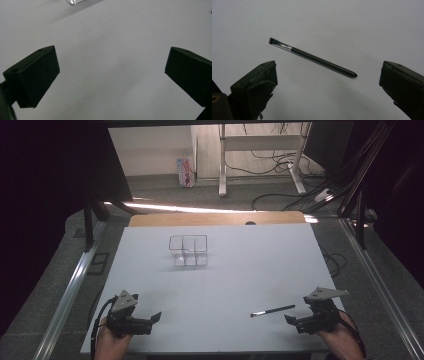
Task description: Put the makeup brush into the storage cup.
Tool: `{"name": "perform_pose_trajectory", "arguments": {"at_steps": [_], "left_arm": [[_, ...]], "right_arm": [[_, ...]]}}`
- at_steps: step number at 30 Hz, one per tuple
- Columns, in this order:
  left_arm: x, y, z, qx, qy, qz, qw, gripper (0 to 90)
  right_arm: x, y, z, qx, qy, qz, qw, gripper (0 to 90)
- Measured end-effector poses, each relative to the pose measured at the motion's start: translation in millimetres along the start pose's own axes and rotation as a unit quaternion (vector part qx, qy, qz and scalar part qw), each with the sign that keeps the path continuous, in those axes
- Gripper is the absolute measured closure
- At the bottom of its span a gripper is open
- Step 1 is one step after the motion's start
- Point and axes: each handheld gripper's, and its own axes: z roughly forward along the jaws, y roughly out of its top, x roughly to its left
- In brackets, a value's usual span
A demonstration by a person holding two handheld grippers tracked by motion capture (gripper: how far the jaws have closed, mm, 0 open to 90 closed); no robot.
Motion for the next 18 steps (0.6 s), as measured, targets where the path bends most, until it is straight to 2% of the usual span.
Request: {"name": "perform_pose_trajectory", "arguments": {"at_steps": [11, 18], "left_arm": [[0.9, 0.1, 1.0, 0.001, 0.000, -0.002, 1.0000, 0.0], [0.8, 0.1, 0.3, 0.000, 0.006, -0.002, 1.0000, 0.0]], "right_arm": [[-4.6, 10.9, -4.6, 0.009, -0.012, -0.011, 0.9998, 0.4], [-7.5, 11.8, -6.4, 0.018, -0.014, -0.018, 0.9996, 0.0]]}}
